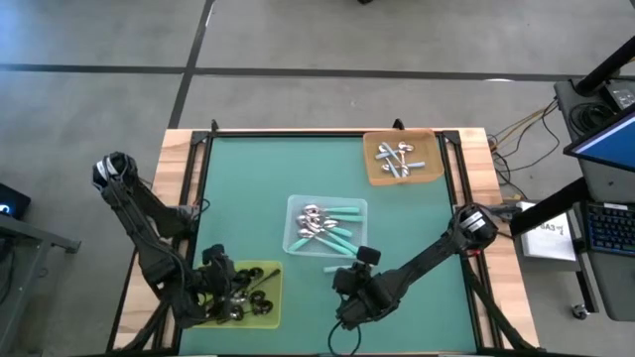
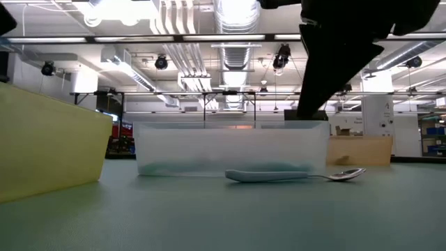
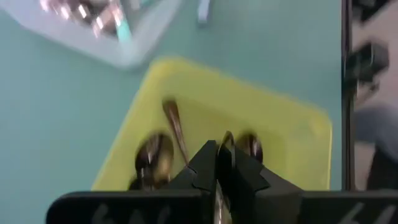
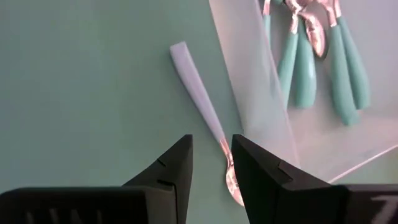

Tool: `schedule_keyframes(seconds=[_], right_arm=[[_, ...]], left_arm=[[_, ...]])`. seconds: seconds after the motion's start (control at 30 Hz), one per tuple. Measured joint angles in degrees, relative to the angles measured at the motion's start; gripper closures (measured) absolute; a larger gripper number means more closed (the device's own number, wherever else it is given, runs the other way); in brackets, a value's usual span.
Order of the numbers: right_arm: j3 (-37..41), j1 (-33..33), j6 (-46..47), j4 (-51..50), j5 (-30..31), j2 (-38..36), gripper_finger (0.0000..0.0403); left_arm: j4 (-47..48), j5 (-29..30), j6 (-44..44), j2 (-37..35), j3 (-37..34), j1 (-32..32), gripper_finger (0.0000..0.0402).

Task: Sort silverware by color (type)
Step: Put the black spoon into the yellow bin, then put the purple into the orange bin

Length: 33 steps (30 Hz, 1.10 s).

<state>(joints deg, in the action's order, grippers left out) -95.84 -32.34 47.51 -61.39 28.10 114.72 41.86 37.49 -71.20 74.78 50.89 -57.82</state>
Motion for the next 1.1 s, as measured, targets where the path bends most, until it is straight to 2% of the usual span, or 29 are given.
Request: schedule_keyframes(seconds=[0.23,0.43,0.6,0.67,0.73,0.93,1.1], right_arm=[[0.4,0.0,-2.1,0.4,-4.2,0.0,0.0298],[0.9,0.6,-4.1,0.5,-7.4,0.0,0.0298],[2.4,1.4,-4.6,0.7,-10.6,0.0,0.0298],[3.0,1.6,-6.6,0.8,-10.6,0.0,0.0298],[3.6,2.0,-10.0,0.9,-10.6,0.0,0.0298],[4.9,3.4,-25.0,2.0,-10.7,0.0,0.0298],[5.2,5.9,-29.4,6.7,-13.7,0.0,0.0298]], left_arm=[[4.9,-17.4,1.7,-0.1,0.0,0.2,0.0356],[9.3,-22.5,1.9,-0.2,0.0,0.2,0.0309],[16.1,-31.0,0.8,-0.2,0.0,0.1,0.0283],[16.6,-29.2,0.6,-0.2,0.0,0.2,0.0279],[15.3,-24.7,0.6,-0.2,0.0,0.5,0.0277],[10.7,-13.6,0.6,-0.2,0.0,1.2,0.0277],[8.6,-7.1,-0.1,-0.2,0.0,1.2,0.0277]])
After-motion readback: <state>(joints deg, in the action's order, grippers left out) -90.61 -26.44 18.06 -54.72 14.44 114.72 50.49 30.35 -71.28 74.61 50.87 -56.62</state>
